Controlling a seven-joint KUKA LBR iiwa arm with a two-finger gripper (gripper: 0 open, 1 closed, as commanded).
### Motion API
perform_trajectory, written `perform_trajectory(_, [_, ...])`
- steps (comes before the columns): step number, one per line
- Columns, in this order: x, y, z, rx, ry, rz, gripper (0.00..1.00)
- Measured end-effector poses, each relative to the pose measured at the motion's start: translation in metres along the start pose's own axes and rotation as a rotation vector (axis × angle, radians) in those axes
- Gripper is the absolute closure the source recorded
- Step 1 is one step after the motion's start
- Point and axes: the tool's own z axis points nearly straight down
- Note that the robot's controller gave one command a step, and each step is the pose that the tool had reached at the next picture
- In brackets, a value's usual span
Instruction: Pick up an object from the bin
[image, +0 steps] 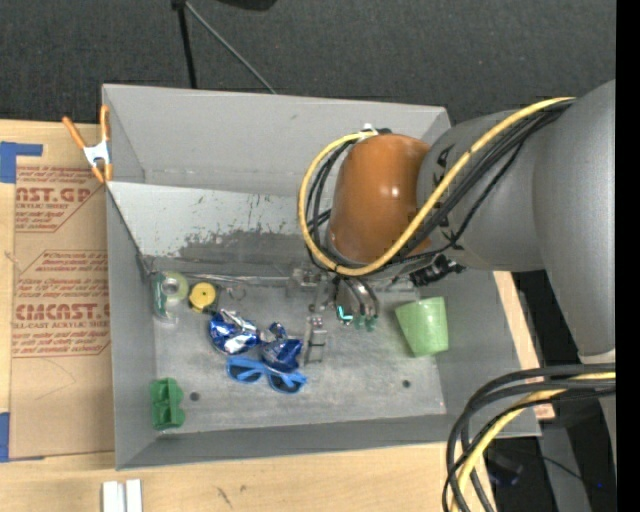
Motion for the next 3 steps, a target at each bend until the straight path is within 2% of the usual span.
perform_trajectory(1, [0.014,0.026,0.070,0.000,-0.001,-0.029,0.00])
perform_trajectory(2, [0.011,0.025,0.064,-0.001,-0.010,-0.027,1.00])
perform_trajectory(3, [0.042,0.036,-0.070,-0.001,-0.014,-0.078,1.00])
